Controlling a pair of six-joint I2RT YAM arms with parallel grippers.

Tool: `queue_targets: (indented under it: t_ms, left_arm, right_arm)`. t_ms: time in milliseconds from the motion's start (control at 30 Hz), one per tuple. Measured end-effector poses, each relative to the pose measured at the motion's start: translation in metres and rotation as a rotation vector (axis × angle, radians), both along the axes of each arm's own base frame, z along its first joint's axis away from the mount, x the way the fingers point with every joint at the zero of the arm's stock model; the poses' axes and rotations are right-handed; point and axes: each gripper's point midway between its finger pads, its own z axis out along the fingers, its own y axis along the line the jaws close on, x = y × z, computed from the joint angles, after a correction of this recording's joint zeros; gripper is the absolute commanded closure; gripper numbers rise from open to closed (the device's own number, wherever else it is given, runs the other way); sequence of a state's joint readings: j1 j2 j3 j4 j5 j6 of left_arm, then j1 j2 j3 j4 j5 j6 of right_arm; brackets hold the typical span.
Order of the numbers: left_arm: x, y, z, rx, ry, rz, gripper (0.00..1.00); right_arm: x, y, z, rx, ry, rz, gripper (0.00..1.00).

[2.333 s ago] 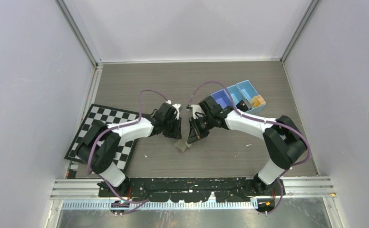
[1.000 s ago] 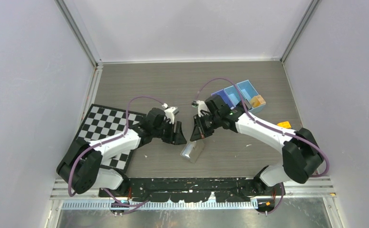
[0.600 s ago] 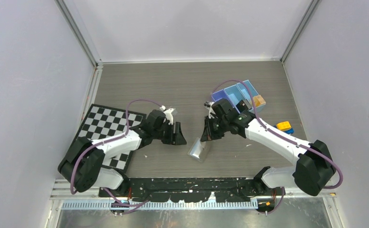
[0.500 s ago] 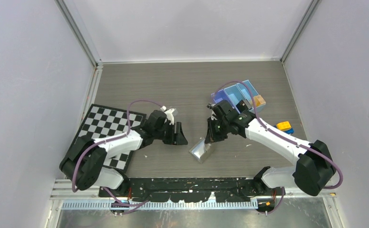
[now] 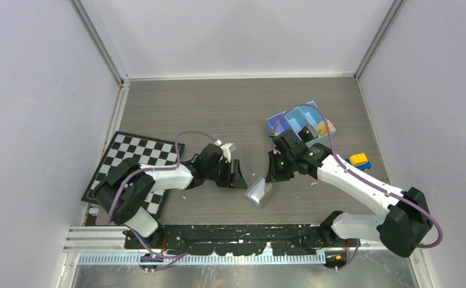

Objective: Put the credit cards into the card holder
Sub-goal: Open the card holder at the center of the board.

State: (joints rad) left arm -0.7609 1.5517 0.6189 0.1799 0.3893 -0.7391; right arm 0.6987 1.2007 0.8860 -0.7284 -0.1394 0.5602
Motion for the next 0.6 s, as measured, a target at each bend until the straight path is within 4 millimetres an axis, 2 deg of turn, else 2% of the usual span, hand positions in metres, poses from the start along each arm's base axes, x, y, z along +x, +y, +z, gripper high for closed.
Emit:
queue_targets:
  t_ms: [200,367,600]
  left_arm:
    - [0.0,-0.009,-0.001,-0.013,0.019,-0.007,0.47]
    - [-0.009,-0.02,-0.001,-0.027,0.039,-0.036,0.48]
    - [-0.016,-0.027,0.0,-0.024,0.032,-0.065,0.5]
  right_arm:
    - [0.003,0.001,-0.001,0.002,-0.014,-0.003,0.99]
    - [0.002,-0.002,-0.009,-0.012,-0.012,-0.011,0.99]
    - [0.002,-0.013,-0.008,-0.047,-0.016,-0.063,0.87]
